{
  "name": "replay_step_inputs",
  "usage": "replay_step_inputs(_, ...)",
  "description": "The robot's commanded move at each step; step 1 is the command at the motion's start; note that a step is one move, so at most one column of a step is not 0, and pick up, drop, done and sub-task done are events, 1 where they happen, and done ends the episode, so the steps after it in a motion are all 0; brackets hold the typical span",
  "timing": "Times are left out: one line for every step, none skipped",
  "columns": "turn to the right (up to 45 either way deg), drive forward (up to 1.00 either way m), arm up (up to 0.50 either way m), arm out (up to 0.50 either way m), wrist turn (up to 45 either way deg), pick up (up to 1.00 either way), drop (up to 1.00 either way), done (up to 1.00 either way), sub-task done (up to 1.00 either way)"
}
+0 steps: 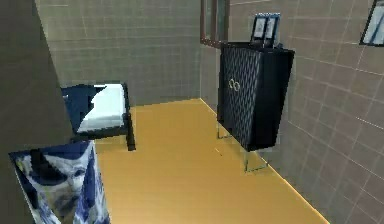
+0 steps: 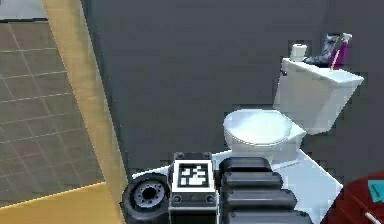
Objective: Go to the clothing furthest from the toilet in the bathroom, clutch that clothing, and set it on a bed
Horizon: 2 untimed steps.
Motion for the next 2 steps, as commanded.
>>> replay_step_inputs(0.0, 0.55, 0.00, 0.00, 0.0, 0.00, 0.00, 0.00, 0.00)
replay_step_inputs(-18.0, 0.00, 0.00, 0.00, 0.0, 0.00, 0.00, 0.00, 0.00)
